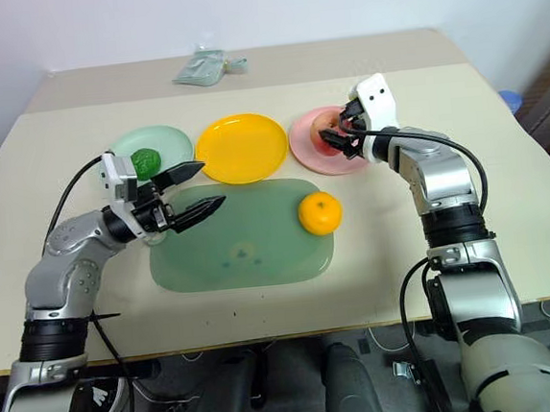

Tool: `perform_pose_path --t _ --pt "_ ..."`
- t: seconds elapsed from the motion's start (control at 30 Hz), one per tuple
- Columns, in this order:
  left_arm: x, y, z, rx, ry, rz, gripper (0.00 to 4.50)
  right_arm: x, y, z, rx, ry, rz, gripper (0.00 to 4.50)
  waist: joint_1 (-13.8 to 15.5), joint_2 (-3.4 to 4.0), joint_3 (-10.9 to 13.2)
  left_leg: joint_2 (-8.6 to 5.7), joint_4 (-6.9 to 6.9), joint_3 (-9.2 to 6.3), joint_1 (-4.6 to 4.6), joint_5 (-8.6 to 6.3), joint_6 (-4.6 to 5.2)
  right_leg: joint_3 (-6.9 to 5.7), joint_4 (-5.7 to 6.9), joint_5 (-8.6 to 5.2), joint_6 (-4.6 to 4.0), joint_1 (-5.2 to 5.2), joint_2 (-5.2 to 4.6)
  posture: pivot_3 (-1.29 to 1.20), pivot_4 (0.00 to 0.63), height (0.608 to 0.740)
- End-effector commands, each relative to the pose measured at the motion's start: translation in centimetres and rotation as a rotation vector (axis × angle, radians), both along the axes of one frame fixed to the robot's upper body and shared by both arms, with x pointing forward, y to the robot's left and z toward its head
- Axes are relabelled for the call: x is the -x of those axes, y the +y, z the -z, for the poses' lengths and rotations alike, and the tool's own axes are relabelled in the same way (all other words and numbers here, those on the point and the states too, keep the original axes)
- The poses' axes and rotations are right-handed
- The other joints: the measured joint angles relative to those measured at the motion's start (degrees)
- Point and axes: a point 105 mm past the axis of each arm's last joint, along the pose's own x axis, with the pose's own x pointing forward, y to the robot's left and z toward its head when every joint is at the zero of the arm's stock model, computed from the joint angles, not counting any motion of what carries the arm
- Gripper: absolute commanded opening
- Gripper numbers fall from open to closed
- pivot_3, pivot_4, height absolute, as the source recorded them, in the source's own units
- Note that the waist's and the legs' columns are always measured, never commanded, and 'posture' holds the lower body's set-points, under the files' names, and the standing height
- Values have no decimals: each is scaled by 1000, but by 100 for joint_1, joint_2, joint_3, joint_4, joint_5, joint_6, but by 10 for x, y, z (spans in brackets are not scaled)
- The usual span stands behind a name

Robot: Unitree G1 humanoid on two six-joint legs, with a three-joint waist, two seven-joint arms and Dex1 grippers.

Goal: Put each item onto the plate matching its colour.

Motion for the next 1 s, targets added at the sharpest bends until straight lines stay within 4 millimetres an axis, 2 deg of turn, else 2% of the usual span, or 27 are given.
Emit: perform_pose_path --t 0.03,0.17,0.33,0.4,0.47,0.57,0.73,0.9,0.97,1.0 --pt "1 -7 -13 1 -80 -7 4500 -8 -10 -26 -15 -106 58 2887 6 0 0 0 1 0 0 0 0 0 0 0 0 0 0 0 150 740" --pt "-3 -12 -14 5 -102 -23 4500 -12 -13 -14 -4 -94 75 2887 12 0 0 -1 6 0 0 1 0 2 -1 0 0 4 0 0 150 740" --pt "-6 -12 -13 -1 -109 -39 4500 -15 -16 -8 22 -106 78 2887 9 1 1 -2 5 0 0 1 0 2 -1 0 0 4 2 0 150 740" --pt "-7 -12 -13 -3 -108 -39 4500 -14 -13 -6 23 -98 54 3840 -2 2 1 -2 5 0 0 1 0 2 -1 1 1 4 2 0 150 740" --pt "-6 -13 -12 -5 -107 -34 4500 -14 -13 -6 31 -105 57 4460 -2 2 1 -1 5 0 0 1 0 2 0 1 1 4 4 0 150 740" --pt "-6 -12 -13 -4 -106 -31 4500 -15 -16 -10 15 -120 83 4460 4 2 1 -1 6 -2 0 1 0 2 1 1 1 4 6 0 150 740" --pt "-4 -12 -13 3 -99 -20 4500 -12 -18 -28 -41 -182 78 4460 6 2 1 -1 6 -2 0 1 0 2 1 1 1 4 6 0 150 740" --pt "-2 -7 -11 -12 -88 -6 4500 10 -7 -43 -116 -232 -90 4460 5 3 2 0 4 -3 0 1 0 2 1 1 1 4 6 0 150 740" --pt "-1 -4 -11 -15 -82 -4 4500 26 -1 -45 -121 -248 -180 4460 11 3 2 1 4 -5 0 1 0 1 1 1 1 5 7 0 150 740" --pt "0 -4 -10 -16 -76 11 4500 40 6 -46 -124 -256 -275 4460 27 3 2 2 4 -5 0 1 0 1 1 1 1 6 8 0 150 740"
